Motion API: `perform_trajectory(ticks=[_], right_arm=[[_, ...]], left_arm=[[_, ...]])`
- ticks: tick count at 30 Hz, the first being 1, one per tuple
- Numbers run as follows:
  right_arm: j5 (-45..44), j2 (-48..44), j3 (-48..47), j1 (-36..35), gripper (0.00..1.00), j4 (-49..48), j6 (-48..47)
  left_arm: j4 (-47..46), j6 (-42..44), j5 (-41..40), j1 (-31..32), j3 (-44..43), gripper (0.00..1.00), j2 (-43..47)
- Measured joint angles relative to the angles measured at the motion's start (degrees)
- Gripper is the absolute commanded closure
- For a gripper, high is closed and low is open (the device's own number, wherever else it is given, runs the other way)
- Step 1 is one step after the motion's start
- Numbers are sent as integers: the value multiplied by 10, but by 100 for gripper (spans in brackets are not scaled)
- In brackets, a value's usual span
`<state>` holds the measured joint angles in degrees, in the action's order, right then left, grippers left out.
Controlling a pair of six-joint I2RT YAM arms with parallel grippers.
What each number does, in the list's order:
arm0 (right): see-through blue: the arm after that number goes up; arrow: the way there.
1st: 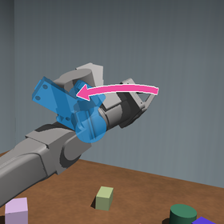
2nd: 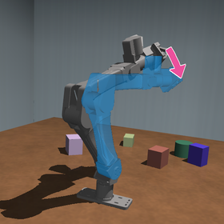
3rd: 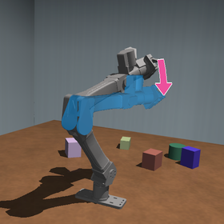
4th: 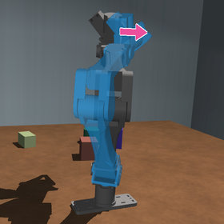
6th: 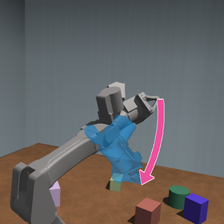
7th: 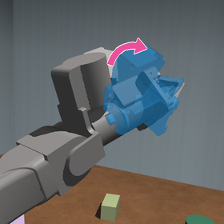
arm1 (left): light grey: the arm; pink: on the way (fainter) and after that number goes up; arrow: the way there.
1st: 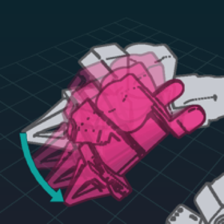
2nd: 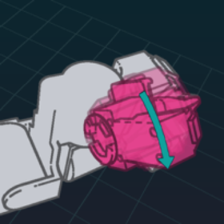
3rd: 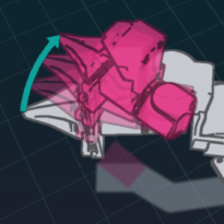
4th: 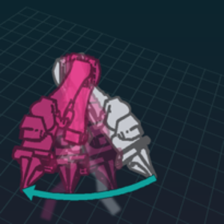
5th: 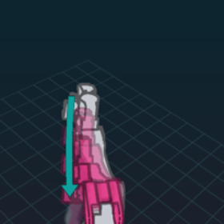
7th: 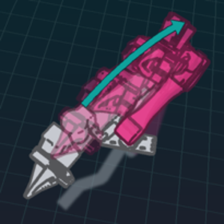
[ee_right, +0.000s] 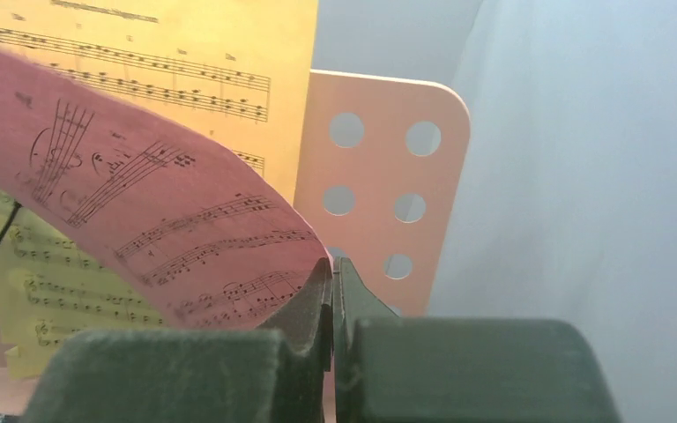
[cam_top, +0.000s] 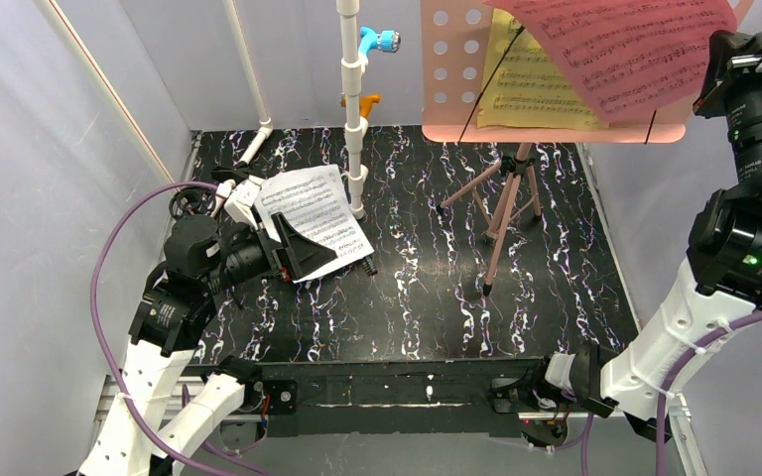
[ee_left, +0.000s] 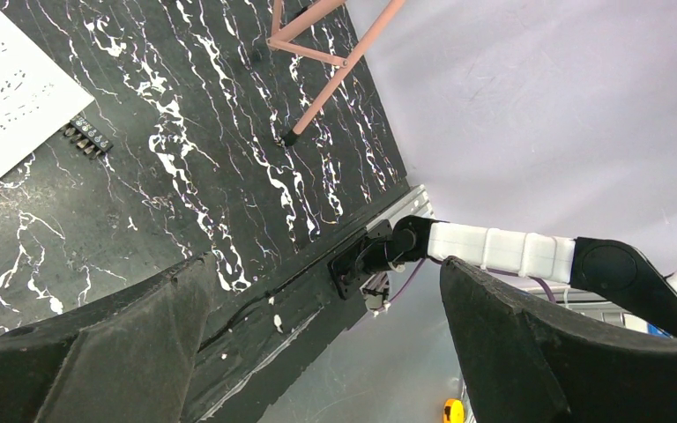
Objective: Pack up the instrument practice props
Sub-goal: Pick up the sheet music from the music stand.
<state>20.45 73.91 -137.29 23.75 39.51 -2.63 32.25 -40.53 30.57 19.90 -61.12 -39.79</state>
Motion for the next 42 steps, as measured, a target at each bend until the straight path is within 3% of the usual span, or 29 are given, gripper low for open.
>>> perform_trajectory(ticks=[9,13,17,20,24,29,35,42], right_arm=[[87,-32,-3,2,99,-1,-3],[174,-54,26,2,99,-32,15],[339,-88,131,3,99,-151,124],[435,-103,236,5,99,-324,274],[496,-103,303,6,99,-450,401],[525,-119,355,7,99,-497,471],[537,-161,430,7,99,-526,511],[554,-216,525,7,99,-518,513]], left_arm=[[0,0,1,0,0,2,-1],[-4,0,7,0,0,2,-1],[-28,1,24,0,0,2,6],[-60,3,43,0,2,2,23],[-129,5,71,0,25,2,57],[-251,1,92,16,77,2,85],[-311,48,81,97,90,2,70],[-328,167,-14,272,106,2,13]])
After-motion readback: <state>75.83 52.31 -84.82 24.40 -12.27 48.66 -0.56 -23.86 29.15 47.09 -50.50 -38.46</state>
